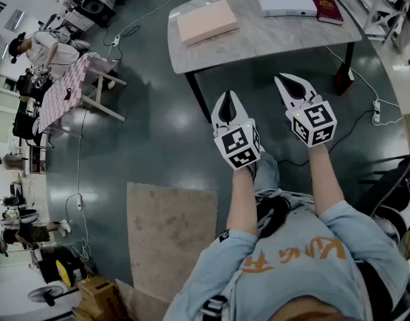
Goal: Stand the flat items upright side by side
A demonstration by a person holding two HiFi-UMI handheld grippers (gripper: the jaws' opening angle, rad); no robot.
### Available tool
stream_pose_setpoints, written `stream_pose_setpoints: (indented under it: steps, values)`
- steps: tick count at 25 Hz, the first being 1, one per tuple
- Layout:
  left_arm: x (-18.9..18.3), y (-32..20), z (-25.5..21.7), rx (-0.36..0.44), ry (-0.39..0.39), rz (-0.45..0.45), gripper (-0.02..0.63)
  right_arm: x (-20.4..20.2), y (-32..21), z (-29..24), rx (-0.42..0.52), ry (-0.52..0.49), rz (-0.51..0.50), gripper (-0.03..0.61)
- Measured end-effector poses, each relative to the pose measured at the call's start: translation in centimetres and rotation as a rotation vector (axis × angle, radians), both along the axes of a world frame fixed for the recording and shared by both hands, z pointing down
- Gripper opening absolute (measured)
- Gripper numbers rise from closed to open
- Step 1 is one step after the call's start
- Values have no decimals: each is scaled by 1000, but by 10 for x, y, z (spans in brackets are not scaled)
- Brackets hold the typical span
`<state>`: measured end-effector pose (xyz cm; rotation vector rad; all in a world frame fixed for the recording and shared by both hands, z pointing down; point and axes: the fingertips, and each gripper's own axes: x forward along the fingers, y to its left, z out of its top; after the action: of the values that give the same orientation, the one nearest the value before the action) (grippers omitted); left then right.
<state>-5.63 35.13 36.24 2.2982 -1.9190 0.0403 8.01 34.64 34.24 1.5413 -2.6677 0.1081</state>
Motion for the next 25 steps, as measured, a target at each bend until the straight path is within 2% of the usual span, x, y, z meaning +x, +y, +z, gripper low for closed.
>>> stream_pose_setpoints:
  steps: [5, 14, 25]
  values:
    - [-10, -40, 11, -23, 6, -15, 11, -18, -36, 9, -8, 7, -37, 0]
    - [-24, -129, 56, -133, 52, -24, 11, -20, -138, 52, -133, 7, -8, 1]
    - [-70, -226, 82, -197, 124, -120, 11, -73, -247, 60, -165, 89, -130, 2]
